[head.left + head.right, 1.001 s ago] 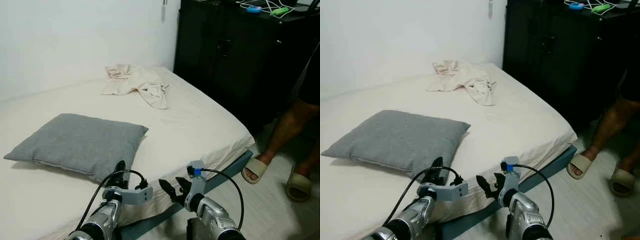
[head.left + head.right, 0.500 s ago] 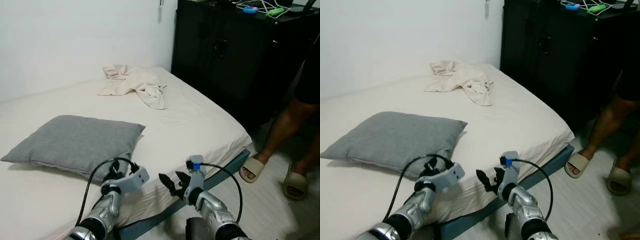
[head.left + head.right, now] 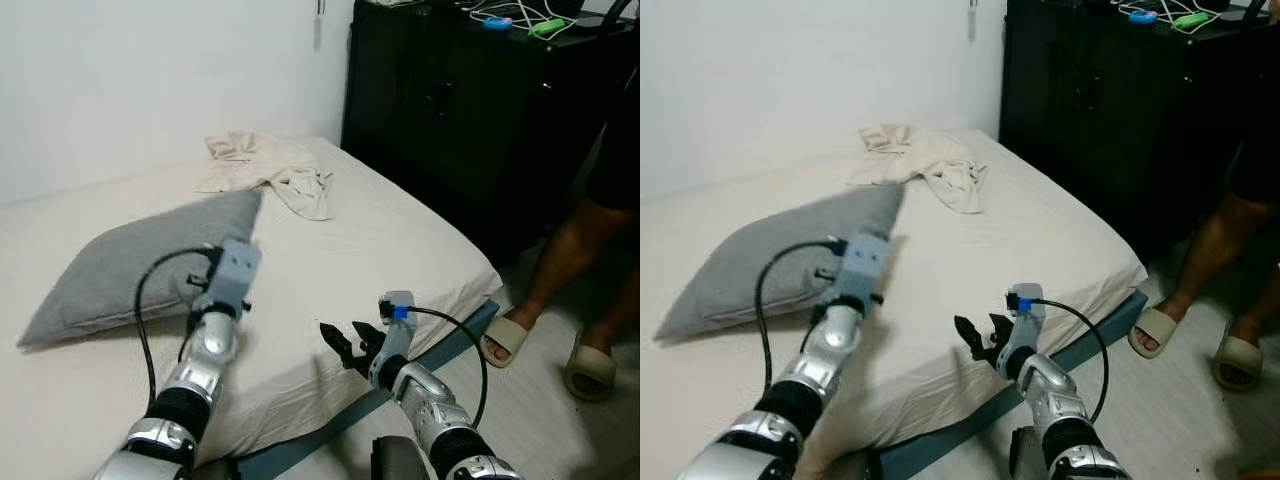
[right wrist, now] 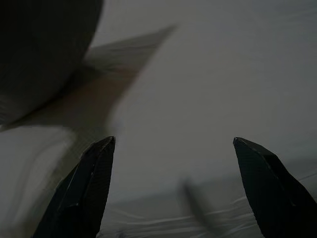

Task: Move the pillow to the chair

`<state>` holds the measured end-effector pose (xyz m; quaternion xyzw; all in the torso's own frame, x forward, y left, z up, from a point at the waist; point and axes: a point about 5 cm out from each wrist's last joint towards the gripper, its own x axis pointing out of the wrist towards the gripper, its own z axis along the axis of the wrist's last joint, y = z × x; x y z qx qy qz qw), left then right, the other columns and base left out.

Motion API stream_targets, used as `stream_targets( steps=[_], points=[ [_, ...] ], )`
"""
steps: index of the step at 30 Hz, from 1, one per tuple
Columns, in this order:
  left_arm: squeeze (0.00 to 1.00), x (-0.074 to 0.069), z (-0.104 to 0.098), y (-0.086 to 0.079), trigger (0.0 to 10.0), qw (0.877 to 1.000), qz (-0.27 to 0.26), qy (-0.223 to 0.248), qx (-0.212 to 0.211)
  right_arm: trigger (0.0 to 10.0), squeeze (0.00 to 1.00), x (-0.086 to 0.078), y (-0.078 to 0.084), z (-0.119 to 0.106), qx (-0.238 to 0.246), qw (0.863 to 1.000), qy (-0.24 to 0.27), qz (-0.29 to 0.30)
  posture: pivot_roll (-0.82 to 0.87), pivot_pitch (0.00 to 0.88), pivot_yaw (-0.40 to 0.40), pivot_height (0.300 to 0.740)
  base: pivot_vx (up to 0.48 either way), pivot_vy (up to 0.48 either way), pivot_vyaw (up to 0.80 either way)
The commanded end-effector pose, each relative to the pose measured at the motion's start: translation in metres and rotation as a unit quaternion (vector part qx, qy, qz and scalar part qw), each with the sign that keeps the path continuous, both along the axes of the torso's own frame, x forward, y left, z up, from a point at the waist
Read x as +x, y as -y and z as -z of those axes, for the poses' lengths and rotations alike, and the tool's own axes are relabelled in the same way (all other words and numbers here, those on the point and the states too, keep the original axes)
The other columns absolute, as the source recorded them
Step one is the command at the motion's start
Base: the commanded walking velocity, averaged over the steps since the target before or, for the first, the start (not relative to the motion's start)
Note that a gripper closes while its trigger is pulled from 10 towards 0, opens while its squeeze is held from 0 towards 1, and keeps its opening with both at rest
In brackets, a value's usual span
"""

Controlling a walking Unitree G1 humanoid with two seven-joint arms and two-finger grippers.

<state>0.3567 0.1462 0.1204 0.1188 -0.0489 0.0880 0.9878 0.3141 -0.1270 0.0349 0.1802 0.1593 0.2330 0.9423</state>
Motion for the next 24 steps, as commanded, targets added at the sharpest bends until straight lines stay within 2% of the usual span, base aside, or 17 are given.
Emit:
stream_targets(
  steps=[1,3,4,5,6,9,14,19,20,21,22,24],
  points=[
    [0.00,0.007,-0.036,-0.004,0.0,0.996,0.027,0.073,-0.045,10.0,0.00,0.003,-0.001,-0.002,0.004,1.000,-0.002,-0.002,-0.03,0.011,-0.031,0.628,0.000,0.000,0.00],
    [0.00,0.007,-0.041,-0.005,0.0,0.994,0.038,0.083,-0.058,10.0,0.00,0.003,-0.001,-0.002,0.003,1.000,-0.002,-0.002,-0.03,0.008,-0.033,0.633,0.000,0.000,0.00],
    [0.00,0.006,-0.046,-0.008,0.0,0.989,0.051,0.094,-0.102,10.0,0.00,0.003,0.001,-0.003,0.003,1.000,-0.001,-0.001,-0.03,0.005,-0.036,0.643,0.000,0.000,0.00],
    [0.00,0.006,-0.046,-0.008,0.0,0.989,0.051,0.094,-0.102,10.0,0.00,0.003,0.001,-0.003,0.003,1.000,-0.001,-0.001,-0.03,0.005,-0.036,0.643,0.000,0.000,0.00],
    [0.00,0.005,-0.048,-0.009,0.0,0.986,0.060,0.097,-0.120,10.0,0.00,0.004,0.001,-0.003,0.003,1.000,-0.001,-0.001,-0.03,0.003,-0.036,0.648,0.000,0.000,0.00],
    [0.00,0.004,-0.049,-0.009,0.0,0.986,0.068,0.100,-0.115,10.0,0.00,0.004,0.002,-0.003,0.002,1.000,-0.001,-0.001,-0.03,0.001,-0.038,0.653,0.000,0.000,0.00],
    [0.00,-0.001,-0.047,-0.018,0.0,0.983,0.082,0.101,-0.131,10.0,0.00,0.006,0.006,-0.005,-0.001,1.000,0.001,0.002,-0.03,0.000,-0.042,0.673,0.000,0.000,0.00],
    [0.00,-0.002,-0.045,-0.028,0.0,0.983,0.071,0.094,-0.141,10.0,0.00,0.007,0.007,-0.005,-0.006,1.000,0.001,0.003,-0.03,0.000,-0.045,0.688,0.000,0.000,0.00],
    [0.00,-0.003,-0.042,-0.031,0.6,0.983,0.067,0.087,-0.150,10.0,0.00,0.007,0.008,-0.005,-0.008,1.000,0.001,0.003,-0.03,0.000,-0.046,0.693,0.000,0.000,0.00],
    [0.00,-0.003,-0.042,-0.031,0.6,0.983,0.067,0.087,-0.150,10.0,0.00,0.007,0.008,-0.005,-0.008,1.000,0.001,0.003,-0.03,0.000,-0.046,0.693,0.000,0.000,0.00],
    [0.00,-0.003,-0.040,-0.032,10.0,0.982,0.066,0.082,-0.157,10.0,0.00,0.007,0.008,-0.005,-0.010,1.000,0.000,0.003,-0.03,0.000,-0.045,0.698,0.000,0.000,0.00],
    [0.00,-0.004,-0.031,-0.031,10.0,0.983,0.068,0.061,-0.158,10.0,0.00,0.006,0.009,-0.004,-0.014,1.000,-0.002,0.003,-0.03,0.000,-0.045,0.707,0.000,0.000,0.00]
  ],
)
